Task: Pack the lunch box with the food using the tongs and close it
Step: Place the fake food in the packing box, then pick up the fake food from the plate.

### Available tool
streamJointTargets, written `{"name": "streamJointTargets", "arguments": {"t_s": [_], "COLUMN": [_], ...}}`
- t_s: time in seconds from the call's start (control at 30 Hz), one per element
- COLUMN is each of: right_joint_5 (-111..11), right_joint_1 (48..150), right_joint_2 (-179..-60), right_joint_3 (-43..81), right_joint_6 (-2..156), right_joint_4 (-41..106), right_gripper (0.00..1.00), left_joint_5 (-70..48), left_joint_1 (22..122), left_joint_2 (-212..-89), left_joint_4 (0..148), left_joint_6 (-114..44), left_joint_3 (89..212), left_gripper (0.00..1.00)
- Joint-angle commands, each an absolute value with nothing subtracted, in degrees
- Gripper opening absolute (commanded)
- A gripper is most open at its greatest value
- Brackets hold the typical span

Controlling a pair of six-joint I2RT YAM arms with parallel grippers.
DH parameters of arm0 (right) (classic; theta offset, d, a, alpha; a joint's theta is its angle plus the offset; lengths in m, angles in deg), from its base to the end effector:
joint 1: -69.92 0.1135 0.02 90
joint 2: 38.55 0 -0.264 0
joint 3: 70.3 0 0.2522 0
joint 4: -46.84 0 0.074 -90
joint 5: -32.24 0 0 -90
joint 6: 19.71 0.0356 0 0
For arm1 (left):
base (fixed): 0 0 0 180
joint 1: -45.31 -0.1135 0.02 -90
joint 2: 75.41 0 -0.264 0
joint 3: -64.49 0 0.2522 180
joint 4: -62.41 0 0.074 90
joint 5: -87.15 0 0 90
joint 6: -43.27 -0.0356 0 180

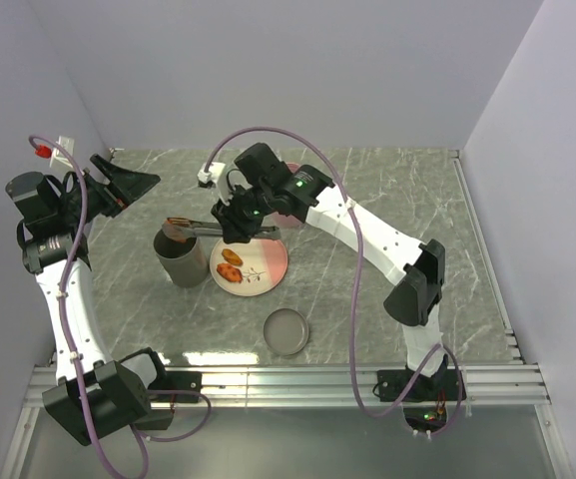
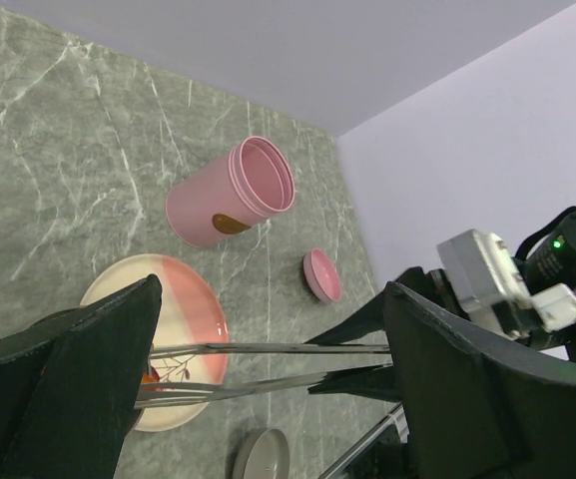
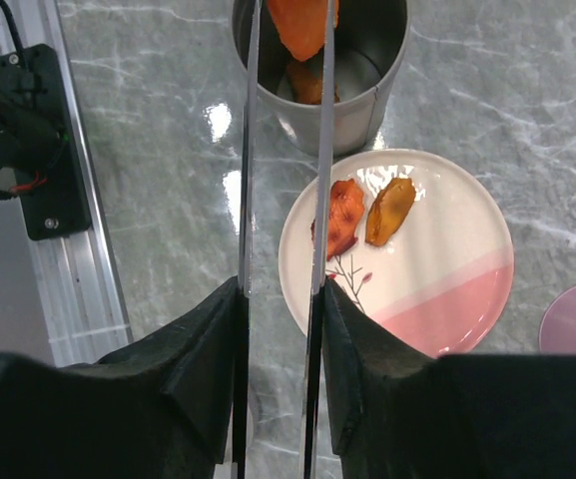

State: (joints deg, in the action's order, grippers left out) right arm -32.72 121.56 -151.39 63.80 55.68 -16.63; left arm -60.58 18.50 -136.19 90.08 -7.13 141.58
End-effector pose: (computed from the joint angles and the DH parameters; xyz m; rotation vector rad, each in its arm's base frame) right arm 0.2589 0.3514 0.3769 -1.4811 1.8458 0.8273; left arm 0.2138 0.0743 0.3964 -0.2771 1.7685 -1.0426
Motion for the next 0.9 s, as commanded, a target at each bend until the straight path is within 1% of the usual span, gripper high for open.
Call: {"name": "streamJointTargets", "arguments": {"t_s": [0.0, 0.17, 0.27, 0.43, 0.63, 0.77, 0.87], "right_joint_5": [-32.70, -32.97, -33.32, -34.20, -34.11, -35.34, -37.97], "right_joint_1": [122.22, 122.31, 122.31, 122.22, 118.10, 114.84, 113.96], "right_joint_2": [-150.97, -149.65, -147.72, -141.75, -132.79, -129.09, -127.94], "right_joint_3": [65.99, 66.25, 65.38, 60.55, 47.37, 37.19, 32.25], "right_joint_6": [56.05, 56.22, 56.14, 55.70, 55.70, 55.61, 55.35], "right_joint_4": [-13.68, -13.77, -14.21, -14.29, -12.89, -11.66, -10.17], "right_gripper": [0.43, 0.52, 0.56, 0.56, 0.56, 0.54, 0.53], "left_joint_5": [-61.38, -61.12, -61.29, -61.30, -61.12, -60.50, -60.77], "left_joint_1": [18.24, 18.24, 18.15, 18.24, 18.15, 18.24, 18.33], "left_joint_2": [-135.88, -135.97, -135.80, -135.35, -134.56, -135.44, -135.71], "left_joint_4": [90.15, 90.06, 89.71, 89.53, 89.71, 90.41, 89.01], "left_joint_6": [-9.02, -8.93, -8.50, -8.23, -9.11, -9.81, -8.67], "left_joint_3": [144.78, 145.31, 145.31, 145.14, 145.75, 147.77, 147.51], "left_gripper": [0.99, 0.99, 0.99, 0.99, 0.99, 1.00, 0.99]}}
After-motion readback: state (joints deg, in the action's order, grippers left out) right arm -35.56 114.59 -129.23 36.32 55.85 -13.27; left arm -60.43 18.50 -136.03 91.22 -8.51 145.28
